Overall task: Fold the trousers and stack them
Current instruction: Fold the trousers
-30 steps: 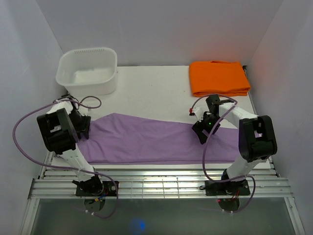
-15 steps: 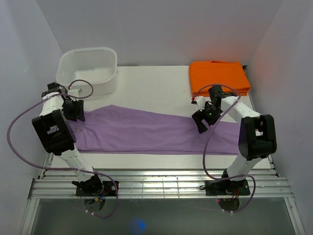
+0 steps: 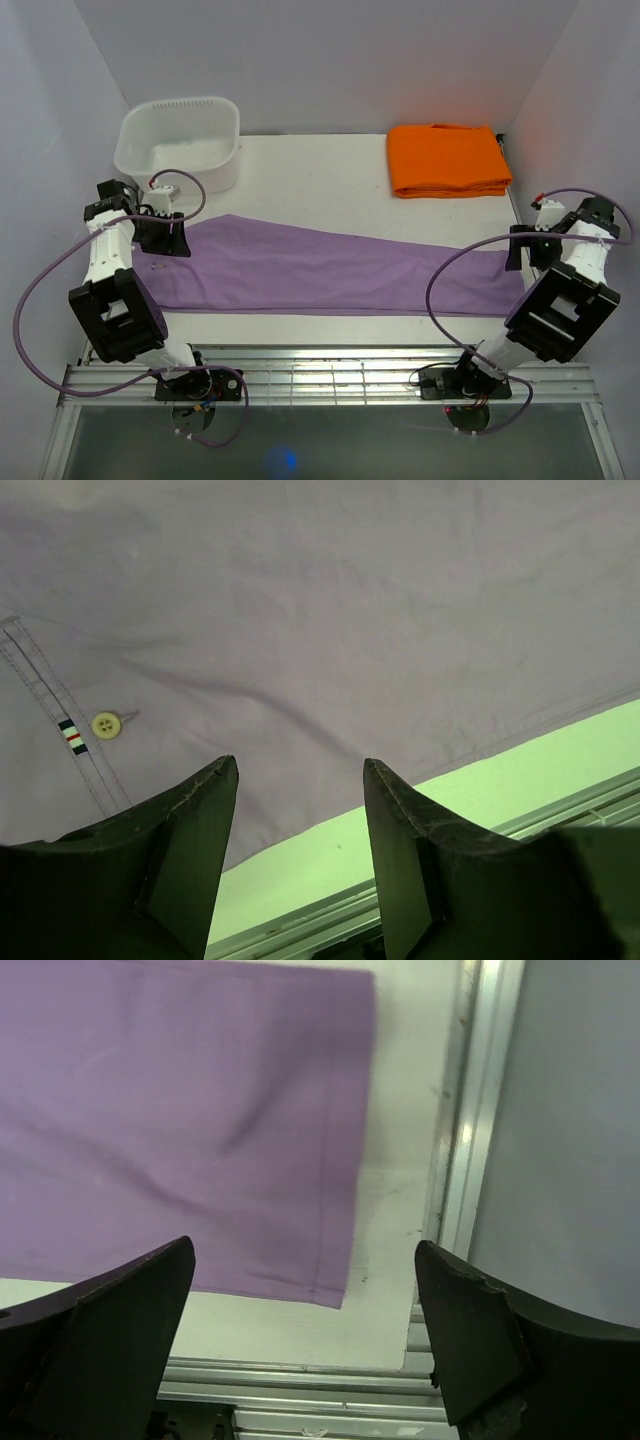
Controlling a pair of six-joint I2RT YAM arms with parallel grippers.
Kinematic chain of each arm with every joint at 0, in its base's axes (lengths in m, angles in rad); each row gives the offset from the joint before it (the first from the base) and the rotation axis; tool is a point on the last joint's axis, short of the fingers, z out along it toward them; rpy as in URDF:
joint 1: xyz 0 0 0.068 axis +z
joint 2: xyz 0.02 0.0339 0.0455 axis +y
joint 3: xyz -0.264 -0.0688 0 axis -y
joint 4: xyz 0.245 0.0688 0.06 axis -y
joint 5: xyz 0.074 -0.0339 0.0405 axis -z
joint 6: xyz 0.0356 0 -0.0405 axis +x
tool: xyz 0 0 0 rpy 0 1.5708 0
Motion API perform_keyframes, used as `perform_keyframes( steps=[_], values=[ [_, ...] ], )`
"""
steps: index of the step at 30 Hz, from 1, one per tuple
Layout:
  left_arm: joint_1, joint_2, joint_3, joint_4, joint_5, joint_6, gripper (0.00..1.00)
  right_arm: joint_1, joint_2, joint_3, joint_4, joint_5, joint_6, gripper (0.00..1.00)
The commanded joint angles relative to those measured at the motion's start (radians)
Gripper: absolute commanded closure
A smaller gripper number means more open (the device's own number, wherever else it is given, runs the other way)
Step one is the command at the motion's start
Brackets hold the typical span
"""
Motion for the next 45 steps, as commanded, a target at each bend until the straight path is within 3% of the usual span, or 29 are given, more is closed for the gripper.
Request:
perform_keyframes(
  steps=[1, 13, 25, 28, 31, 32, 35, 39, 45],
  values=[
    [-0.002, -0.032, 0.001, -0.008, 0.070, -0.005, 0.36, -0.108, 0.057, 0.013, -0.006, 0.011, -0.029, 0.05],
    [-0.003, -0.051, 0.006, -0.013, 0.068, -0.021, 0.35, -0.156, 0.237, -0.083, 0.089, -0.036, -0.028, 0.11],
    [-0.005, -0.031, 0.010, -0.013, 0.073, -0.036, 0.35, -0.051, 0.209, -0.248, 0.143, -0.067, 0.023, 0.17],
    [-0.003, -0.031, 0.015, -0.011, 0.071, -0.036, 0.35, -0.038, 0.226, -0.269, 0.153, -0.056, 0.040, 0.25],
    [-0.005, -0.036, 0.012, -0.011, 0.073, -0.036, 0.35, -0.038, 0.237, -0.268, 0.143, -0.061, 0.044, 0.51],
    [-0.005, -0.037, 0.011, -0.008, 0.071, -0.036, 0.35, -0.038, 0.232, -0.252, 0.125, -0.062, 0.038, 0.67],
    [-0.003, -0.042, -0.005, 0.003, 0.065, -0.036, 0.34, -0.050, 0.192, -0.216, 0.079, -0.087, 0.014, 0.92],
    [-0.005, -0.043, -0.017, 0.009, 0.061, -0.037, 0.34, -0.080, 0.137, -0.095, -0.052, -0.110, -0.051, 0.92],
    [-0.005, -0.045, -0.019, 0.017, 0.067, -0.044, 0.34, -0.160, 0.099, -0.004, -0.070, -0.002, -0.173, 0.92]
  ],
)
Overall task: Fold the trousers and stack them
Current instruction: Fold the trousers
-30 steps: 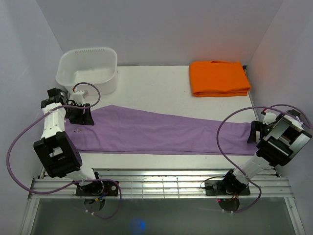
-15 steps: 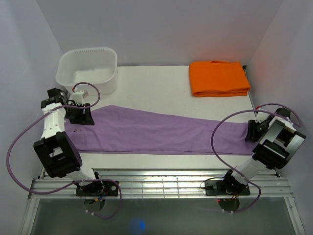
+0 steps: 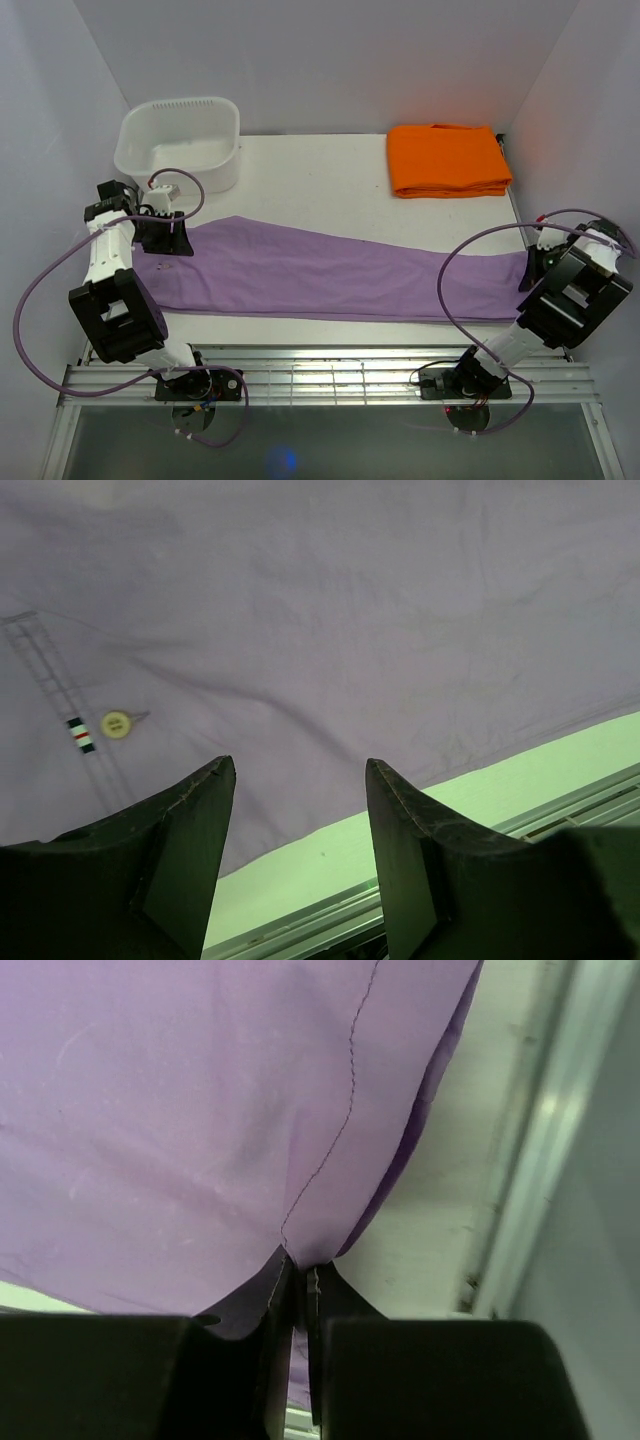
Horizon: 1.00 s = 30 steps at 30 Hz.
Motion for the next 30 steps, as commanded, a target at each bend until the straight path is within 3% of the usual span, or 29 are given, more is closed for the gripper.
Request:
perform_keyframes(
  steps=[1, 6, 9, 12, 14, 17, 19, 30],
  values=[
    [-0.002, -0.039, -0.011, 0.011, 0.033, -0.003, 0.34, -0.059, -0.041, 0.098, -0.057, 0.071, -0.118, 0.92],
    [-0.002, -0.039, -0.021, 0.014, 0.031, -0.008, 0.34, -0.093, -0.023, 0.223, -0.129, 0.050, -0.165, 0.92],
    [-0.002, -0.047, -0.039, 0.022, 0.027, -0.010, 0.32, -0.086, -0.035, 0.295, -0.235, -0.065, -0.157, 0.92],
    [-0.002, -0.053, -0.074, 0.040, 0.025, -0.019, 0.29, -0.025, -0.085, 0.288, -0.319, -0.197, -0.113, 0.92],
    [-0.002, -0.044, -0.093, 0.051, 0.022, -0.030, 0.19, 0.061, -0.128, 0.252, -0.329, -0.278, -0.085, 0.92],
    [-0.001, -0.026, -0.103, 0.056, 0.031, -0.045, 0.15, 0.213, -0.231, 0.163, -0.290, -0.372, 0.010, 0.92],
    [-0.001, -0.010, -0.110, 0.059, 0.044, -0.056, 0.04, 0.342, -0.297, 0.105, -0.213, -0.421, 0.132, 0.92],
    [-0.002, 0.033, -0.172, 0.102, 0.013, -0.097, 0.02, 0.810, -0.369, -0.102, 0.338, -0.541, 0.711, 0.92]
  ],
)
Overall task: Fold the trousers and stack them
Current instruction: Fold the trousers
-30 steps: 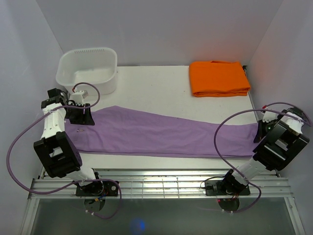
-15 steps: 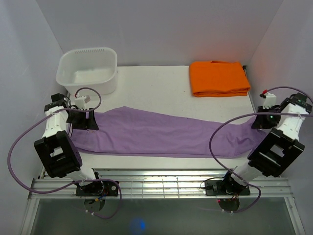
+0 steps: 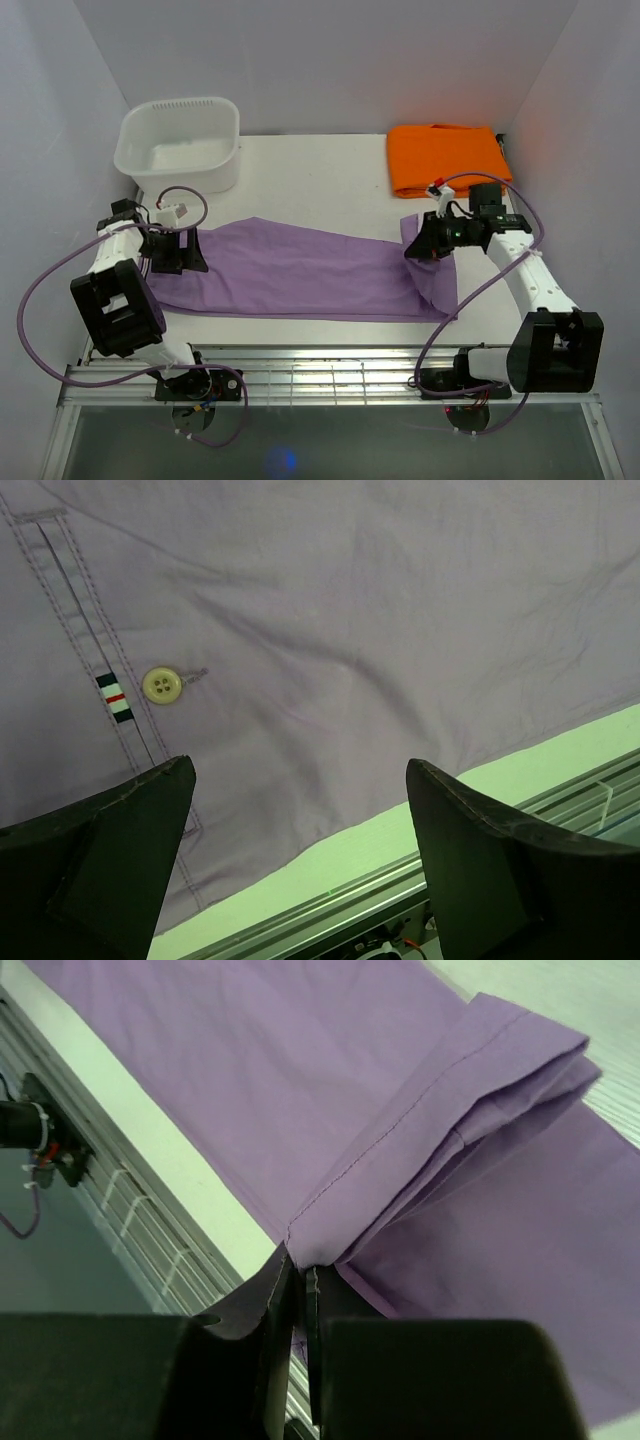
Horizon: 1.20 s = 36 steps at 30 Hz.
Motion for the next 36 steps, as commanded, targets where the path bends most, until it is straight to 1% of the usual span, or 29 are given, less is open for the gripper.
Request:
perform_keyframes(
  steps=[1, 3, 5, 6, 9, 10, 12, 13, 17, 21, 24, 26, 30, 33, 36],
  values=[
    [-0.001, -0.005, -0.029, 0.037, 0.000, -0.018, 0.02, 0.121, 0.001, -0.044, 0.288, -0.088, 0.287, 0.92],
    [-0.001, -0.006, -0.041, 0.056, -0.020, -0.027, 0.02, 0.159, 0.030, -0.046, 0.364, -0.103, 0.353, 0.92],
    [-0.001, 0.006, -0.057, 0.068, -0.039, -0.038, 0.02, 0.172, 0.053, -0.038, 0.398, -0.120, 0.385, 0.92],
    [0.001, 0.009, -0.060, 0.071, -0.044, -0.042, 0.02, 0.195, 0.068, -0.042, 0.446, -0.120, 0.423, 0.92],
    [-0.001, 0.023, -0.070, 0.085, -0.061, -0.068, 0.02, 0.245, 0.087, -0.055, 0.532, -0.111, 0.486, 0.92],
    [-0.001, 0.026, -0.069, 0.086, -0.063, -0.074, 0.02, 0.276, 0.090, -0.064, 0.587, -0.096, 0.531, 0.92],
    [-0.001, 0.032, -0.061, 0.090, -0.070, -0.085, 0.02, 0.301, 0.104, -0.073, 0.640, -0.082, 0.568, 0.92],
    [-0.001, 0.034, -0.058, 0.090, -0.075, -0.091, 0.02, 0.325, 0.108, -0.082, 0.693, -0.063, 0.594, 0.92],
    [-0.001, 0.049, -0.043, 0.093, -0.084, -0.104, 0.02, 0.388, 0.153, -0.088, 0.798, -0.054, 0.658, 0.92],
    [-0.001, 0.060, -0.034, 0.096, -0.093, -0.117, 0.02, 0.471, 0.194, -0.065, 0.817, -0.019, 0.660, 0.92],
    [-0.001, 0.055, -0.040, 0.103, -0.098, -0.125, 0.02, 0.500, 0.226, -0.053, 0.844, 0.010, 0.678, 0.92],
    [0.001, 0.054, -0.044, 0.102, -0.105, -0.122, 0.02, 0.511, 0.246, -0.052, 0.869, 0.016, 0.692, 0.92],
    [0.001, 0.048, -0.046, 0.103, -0.121, -0.116, 0.02, 0.545, 0.298, -0.033, 0.858, 0.046, 0.695, 0.92],
    [-0.001, 0.046, -0.047, 0.103, -0.119, -0.116, 0.02, 0.555, 0.323, -0.039, 0.849, 0.088, 0.697, 0.92],
    [-0.001, 0.049, -0.051, 0.105, -0.116, -0.117, 0.02, 0.554, 0.354, -0.036, 0.856, 0.095, 0.701, 0.92]
  ],
)
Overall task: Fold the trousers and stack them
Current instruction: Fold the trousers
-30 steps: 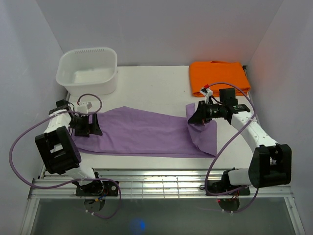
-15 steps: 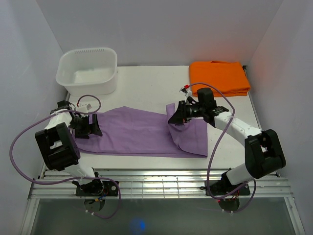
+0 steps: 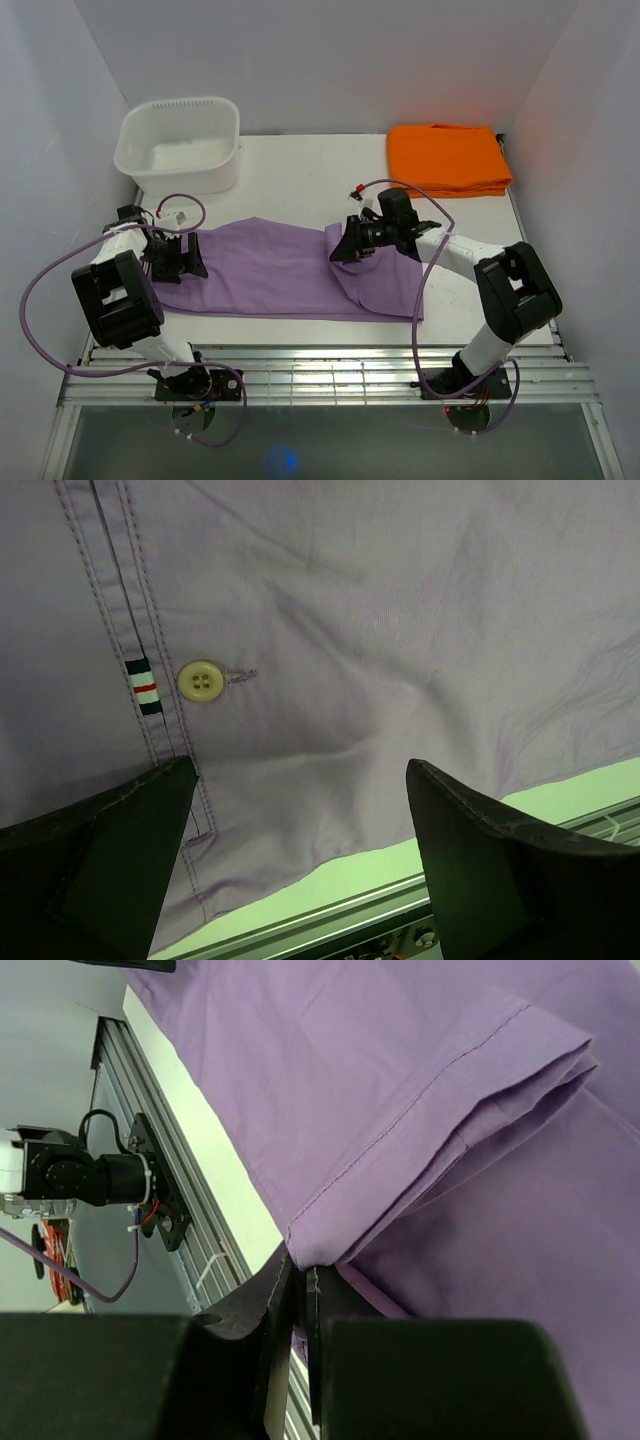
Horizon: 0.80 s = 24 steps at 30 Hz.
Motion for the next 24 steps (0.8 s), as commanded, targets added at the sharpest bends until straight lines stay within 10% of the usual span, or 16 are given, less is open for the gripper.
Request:
perform_keyframes(
  steps=[1, 24],
  values=[
    [-0.001, -0.010, 0.009, 0.016, -0.006, -0.002, 0.02, 0.008, 0.026, 0.045, 0.047, 0.036, 0.013, 0.92],
    [-0.001, -0.019, -0.032, 0.045, -0.024, 0.009, 0.02, 0.085, 0.115, 0.094, 0.060, 0.074, 0.094, 0.92]
  ],
)
